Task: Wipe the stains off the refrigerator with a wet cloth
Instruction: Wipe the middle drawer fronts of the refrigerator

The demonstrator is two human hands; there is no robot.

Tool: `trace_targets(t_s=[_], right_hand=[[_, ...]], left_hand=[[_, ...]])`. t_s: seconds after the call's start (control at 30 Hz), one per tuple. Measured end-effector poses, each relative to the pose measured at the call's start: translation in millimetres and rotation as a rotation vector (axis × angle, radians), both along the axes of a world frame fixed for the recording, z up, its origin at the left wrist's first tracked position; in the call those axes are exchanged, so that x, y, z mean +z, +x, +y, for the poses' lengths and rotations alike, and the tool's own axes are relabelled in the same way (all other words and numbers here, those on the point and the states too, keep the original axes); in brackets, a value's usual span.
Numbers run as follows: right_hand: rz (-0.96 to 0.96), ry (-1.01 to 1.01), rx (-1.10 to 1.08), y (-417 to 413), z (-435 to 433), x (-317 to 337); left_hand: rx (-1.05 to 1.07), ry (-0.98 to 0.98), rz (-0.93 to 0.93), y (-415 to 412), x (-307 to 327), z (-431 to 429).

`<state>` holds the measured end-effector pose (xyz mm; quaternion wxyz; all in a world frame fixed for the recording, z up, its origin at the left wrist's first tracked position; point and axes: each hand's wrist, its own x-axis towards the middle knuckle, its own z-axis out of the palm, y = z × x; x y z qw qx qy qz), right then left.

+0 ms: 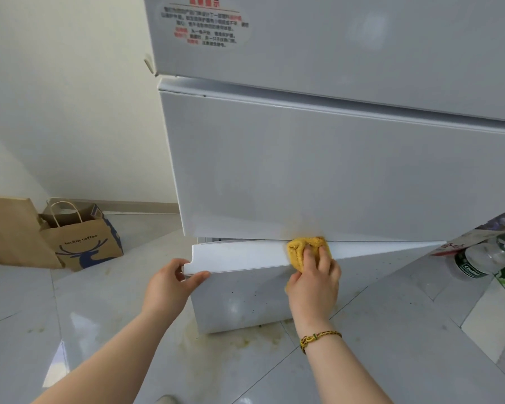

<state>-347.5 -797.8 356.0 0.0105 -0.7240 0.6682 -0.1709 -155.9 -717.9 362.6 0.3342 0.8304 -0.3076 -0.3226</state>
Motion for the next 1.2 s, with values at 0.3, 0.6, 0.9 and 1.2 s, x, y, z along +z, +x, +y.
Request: trace_targets(t_s=[0.3, 0.6, 0.9, 1.2], right_hand=[[-0.173, 0.053, -0.047, 45.4, 17.1, -5.8], [-0.286, -0.066, 0.149, 116.5, 40.3, -10.7], [-0.509, -0.122, 0.043, 104.2, 24.1, -10.7], [-0.870, 0.109, -0.162, 124.1, 29.6, -9.1]], left_hand=[[-0.154, -0.043, 0.091, 37.8, -6.7, -33.0], [-0.315, -0.058, 0.096, 56.5, -8.0, -41.1], [-0.270, -0.143, 0.121, 44.3, 7.2, -34.9], [-0.210, -0.145, 0.286, 34.3, 24.8, -33.9]])
